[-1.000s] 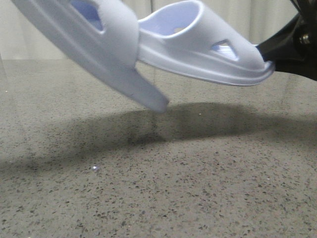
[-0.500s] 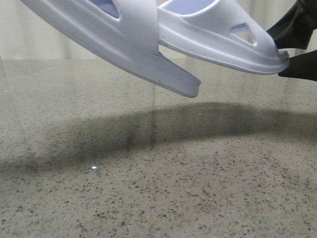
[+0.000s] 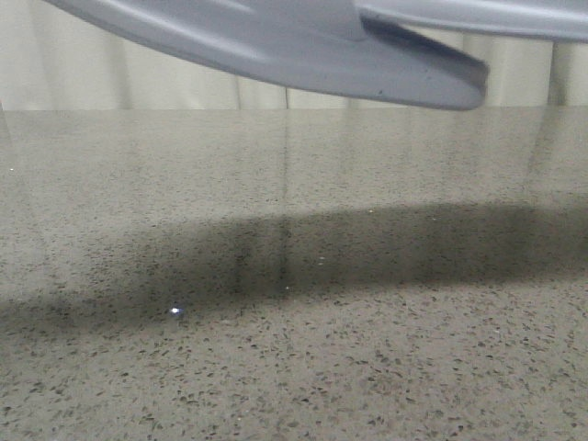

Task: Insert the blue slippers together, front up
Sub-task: 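Lower the stacked slippers onto the table, nesting one inside the other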

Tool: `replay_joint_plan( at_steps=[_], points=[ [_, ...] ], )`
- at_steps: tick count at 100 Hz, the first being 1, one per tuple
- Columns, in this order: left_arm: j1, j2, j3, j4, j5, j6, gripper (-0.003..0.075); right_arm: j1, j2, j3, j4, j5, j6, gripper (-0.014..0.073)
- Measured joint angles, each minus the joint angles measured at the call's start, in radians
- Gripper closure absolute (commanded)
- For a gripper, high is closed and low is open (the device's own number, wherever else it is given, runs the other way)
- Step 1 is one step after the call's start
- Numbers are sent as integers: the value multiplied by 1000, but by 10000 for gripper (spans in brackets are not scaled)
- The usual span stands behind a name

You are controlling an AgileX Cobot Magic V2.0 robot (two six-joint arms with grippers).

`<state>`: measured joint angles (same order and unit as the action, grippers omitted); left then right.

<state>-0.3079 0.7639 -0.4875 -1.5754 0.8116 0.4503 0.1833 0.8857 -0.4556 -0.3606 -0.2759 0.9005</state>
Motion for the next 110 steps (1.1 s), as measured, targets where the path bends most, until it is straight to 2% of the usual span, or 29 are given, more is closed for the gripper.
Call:
replay_joint_plan(
  at_steps=[23, 48, 74, 110],
  points=[
    [0, 45, 0, 17, 6, 0, 704, -74, -144, 0, -9, 0, -12, 237],
    [0, 108, 0, 61, 6, 0, 704, -91, -266, 0, -11, 0, -41, 237],
    [0, 193, 0, 123, -1, 17, 704, -91, -278, 0, -9, 10, -50, 237],
    [-2, 218, 0, 129, -105, 74, 699, -91, -278, 0, -9, 20, -52, 237]
  ],
)
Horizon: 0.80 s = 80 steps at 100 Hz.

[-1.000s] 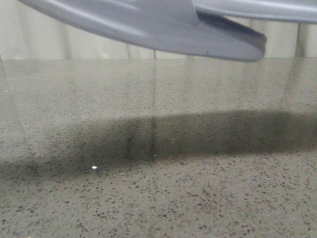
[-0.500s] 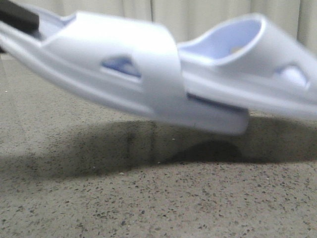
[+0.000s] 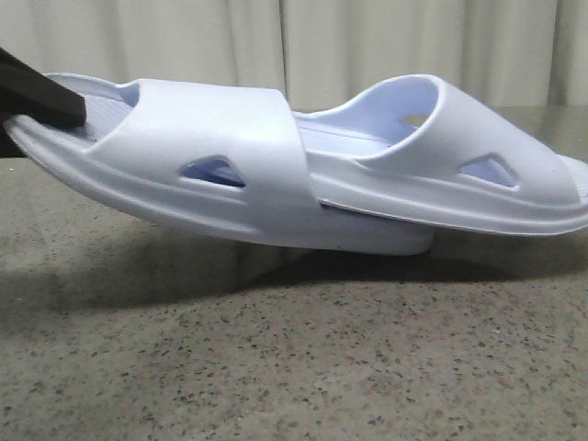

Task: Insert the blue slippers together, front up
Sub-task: 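Lower the stacked slippers onto the table, nesting one inside the other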

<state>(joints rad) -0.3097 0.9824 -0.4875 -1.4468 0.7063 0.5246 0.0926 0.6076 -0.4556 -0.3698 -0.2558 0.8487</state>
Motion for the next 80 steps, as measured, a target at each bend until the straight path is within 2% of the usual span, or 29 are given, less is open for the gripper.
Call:
replay_joint_plan(
  at_steps=[14, 36, 43, 60, 80],
  points=[
    [0, 0, 0, 18, -37, 2, 615, 0, 0, 0, 0, 0, 0, 237],
    [0, 0, 0, 43, -75, 2, 344, 0, 0, 0, 0, 0, 0, 237],
    [0, 0, 0, 61, -87, 2, 288, 0, 0, 0, 0, 0, 0, 237],
    [0, 0, 0, 132, -151, 2, 275, 0, 0, 0, 0, 0, 0, 237],
    [0, 0, 0, 228, -307, 2, 275, 0, 0, 0, -2, 0, 0, 237]
  ],
)
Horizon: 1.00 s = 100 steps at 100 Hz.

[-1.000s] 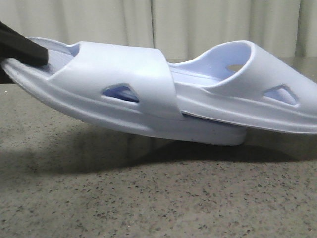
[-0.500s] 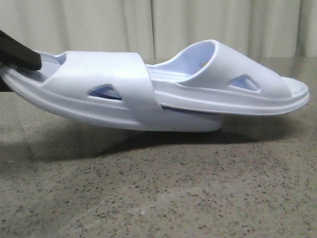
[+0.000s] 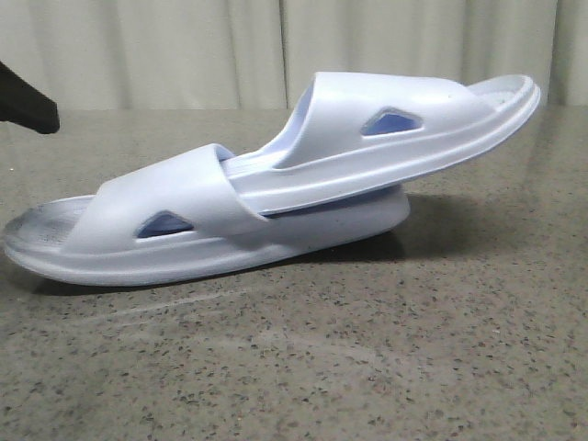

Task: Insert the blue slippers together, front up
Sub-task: 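Lower the stacked slippers onto the table, nesting one inside the other, then open both grippers and raise them away from the slippers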

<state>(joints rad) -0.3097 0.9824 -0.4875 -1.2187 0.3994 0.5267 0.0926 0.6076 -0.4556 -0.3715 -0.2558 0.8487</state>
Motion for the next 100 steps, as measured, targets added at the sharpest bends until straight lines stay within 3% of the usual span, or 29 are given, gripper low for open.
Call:
replay_joint_plan(
  at_steps=[28, 51, 74, 100],
  points=[
    [0, -21, 0, 85, -159, 13, 275, 0, 0, 0, -71, 48, 0, 237],
    [0, -181, 0, 96, -234, 145, 275, -1, -18, 0, -237, 61, -2, 237],
    [0, -400, 0, 170, -245, 203, 275, -1, -115, 0, -380, 84, -2, 237],
    [0, -604, 40, 296, -235, 209, 275, -1, -294, 4, -460, 224, -2, 242]
  ],
)
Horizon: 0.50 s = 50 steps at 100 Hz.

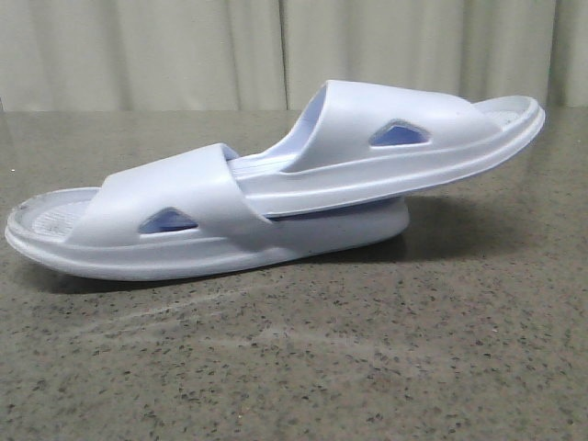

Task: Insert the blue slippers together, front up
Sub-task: 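Open both grippers and raise them away from the slippers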

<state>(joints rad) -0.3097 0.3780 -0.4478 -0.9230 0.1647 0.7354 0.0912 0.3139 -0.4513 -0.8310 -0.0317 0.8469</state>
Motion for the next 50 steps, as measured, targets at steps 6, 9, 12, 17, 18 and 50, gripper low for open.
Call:
replay_joint_plan(
  at_steps=[6, 9, 12, 17, 18, 50],
  points=[
    [0, -40, 23, 20, 5, 0, 275, -1, -38, 16, -2, 18, 0, 242],
    [0, -57, 36, 31, 5, 0, 275, -1, -61, 30, -2, 23, 0, 242],
    [0, -77, 52, 39, 5, 0, 275, -1, -78, 44, -2, 32, 0, 242],
    [0, -101, 76, 52, 6, 0, 275, -1, -104, 71, -2, 32, 0, 242],
    [0, -105, 79, 55, 6, 1, 275, -1, -108, 74, -2, 38, 0, 242],
    [0, -173, 240, 98, -3, 1, 276, -1, -164, 228, -8, 81, 0, 242]
  ],
)
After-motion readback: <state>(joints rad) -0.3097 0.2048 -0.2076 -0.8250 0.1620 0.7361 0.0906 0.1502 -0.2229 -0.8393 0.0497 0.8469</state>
